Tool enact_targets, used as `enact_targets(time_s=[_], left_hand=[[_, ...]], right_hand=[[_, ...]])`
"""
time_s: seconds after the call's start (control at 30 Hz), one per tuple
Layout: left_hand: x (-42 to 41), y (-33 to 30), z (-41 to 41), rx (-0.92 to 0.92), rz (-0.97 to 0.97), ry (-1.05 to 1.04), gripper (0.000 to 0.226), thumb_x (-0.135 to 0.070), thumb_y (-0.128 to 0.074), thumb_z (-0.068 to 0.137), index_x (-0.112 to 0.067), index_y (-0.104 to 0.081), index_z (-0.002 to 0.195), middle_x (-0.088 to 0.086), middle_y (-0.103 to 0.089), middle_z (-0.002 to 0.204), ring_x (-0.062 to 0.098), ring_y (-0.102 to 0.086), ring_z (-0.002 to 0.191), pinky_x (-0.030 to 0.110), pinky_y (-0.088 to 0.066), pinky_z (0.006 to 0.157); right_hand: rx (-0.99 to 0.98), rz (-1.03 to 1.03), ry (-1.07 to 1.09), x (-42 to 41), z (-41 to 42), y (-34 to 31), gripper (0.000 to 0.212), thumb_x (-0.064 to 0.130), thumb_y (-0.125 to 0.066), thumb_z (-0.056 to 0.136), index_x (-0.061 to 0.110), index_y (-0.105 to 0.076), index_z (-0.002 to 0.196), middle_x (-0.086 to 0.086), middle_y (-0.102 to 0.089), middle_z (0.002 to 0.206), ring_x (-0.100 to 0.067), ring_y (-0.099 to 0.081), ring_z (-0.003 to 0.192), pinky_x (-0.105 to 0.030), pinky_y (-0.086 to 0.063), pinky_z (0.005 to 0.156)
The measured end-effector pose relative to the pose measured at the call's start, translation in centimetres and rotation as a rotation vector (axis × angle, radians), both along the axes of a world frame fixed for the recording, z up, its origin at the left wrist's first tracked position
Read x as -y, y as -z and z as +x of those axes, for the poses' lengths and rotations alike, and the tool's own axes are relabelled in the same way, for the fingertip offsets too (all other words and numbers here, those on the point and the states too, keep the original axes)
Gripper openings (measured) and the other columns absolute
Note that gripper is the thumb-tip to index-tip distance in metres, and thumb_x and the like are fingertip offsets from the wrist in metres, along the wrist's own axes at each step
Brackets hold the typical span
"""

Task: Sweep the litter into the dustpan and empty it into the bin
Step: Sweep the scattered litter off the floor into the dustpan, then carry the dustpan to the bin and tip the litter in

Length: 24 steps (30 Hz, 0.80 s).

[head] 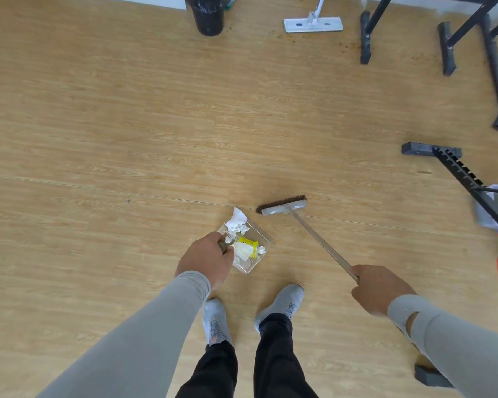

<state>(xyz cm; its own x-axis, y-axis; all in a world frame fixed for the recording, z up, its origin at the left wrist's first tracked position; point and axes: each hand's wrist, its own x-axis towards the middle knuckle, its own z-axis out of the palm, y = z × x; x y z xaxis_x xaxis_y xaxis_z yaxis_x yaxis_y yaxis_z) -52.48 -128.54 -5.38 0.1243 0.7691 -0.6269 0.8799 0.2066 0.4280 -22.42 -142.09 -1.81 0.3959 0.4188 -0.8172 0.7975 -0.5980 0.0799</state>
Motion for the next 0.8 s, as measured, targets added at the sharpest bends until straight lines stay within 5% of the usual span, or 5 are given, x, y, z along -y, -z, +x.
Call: enact_targets(time_s=[0.17,0.4,0.6,0.8], left_hand=[[-0.2,0.0,-1.9,0.091,-0.182,-0.033,0.020,-0.036,-0.060,0.096,-0.029,-0.062,0.114,-0.008,-0.065,0.084,0.017,-0.062,0.068,0.028,-0.050,0.064],[-0.3,-4.9,-6.9,0.152,-0.032,-0.119,0.014,-0.036,-0.065,0.094,-0.035,-0.065,0.108,-0.006,-0.070,0.086,0.016,-0.064,0.064,0.027,-0.052,0.059],[0.5,-11.4,-9.6,0.195,0.138,-0.142,0.018,-0.038,-0.066,0.093,-0.040,-0.066,0.111,-0.008,-0.070,0.078,0.015,-0.060,0.053,0.025,-0.049,0.053],[1.8,-15.8,-16.1,0.140,0.267,-0.044,0.020,-0.041,-0.062,0.094,-0.045,-0.065,0.113,-0.009,-0.068,0.065,0.013,-0.060,0.049,0.025,-0.049,0.051]], right_hand=[[-0.011,0.048,0.105,1.0,0.1,0.1,0.032,0.020,-0.050,0.094,0.022,-0.059,0.125,0.000,-0.066,0.083,-0.017,-0.066,0.065,-0.026,-0.048,0.050],[-0.114,0.098,0.308,0.4,1.6,-3.9,0.028,0.018,-0.056,0.095,0.011,-0.064,0.120,-0.017,-0.075,0.087,-0.025,-0.065,0.060,-0.033,-0.057,0.056],[-0.232,0.225,0.542,-0.8,-0.5,-9.6,0.014,0.011,-0.057,0.089,0.003,-0.065,0.080,-0.015,-0.067,0.061,-0.027,-0.053,0.055,-0.033,-0.046,0.057],[-0.248,0.260,0.622,-2.1,-3.8,-16.4,0.021,0.011,-0.054,0.089,-0.002,-0.064,0.077,-0.015,-0.064,0.063,-0.026,-0.048,0.047,-0.033,-0.041,0.052]])
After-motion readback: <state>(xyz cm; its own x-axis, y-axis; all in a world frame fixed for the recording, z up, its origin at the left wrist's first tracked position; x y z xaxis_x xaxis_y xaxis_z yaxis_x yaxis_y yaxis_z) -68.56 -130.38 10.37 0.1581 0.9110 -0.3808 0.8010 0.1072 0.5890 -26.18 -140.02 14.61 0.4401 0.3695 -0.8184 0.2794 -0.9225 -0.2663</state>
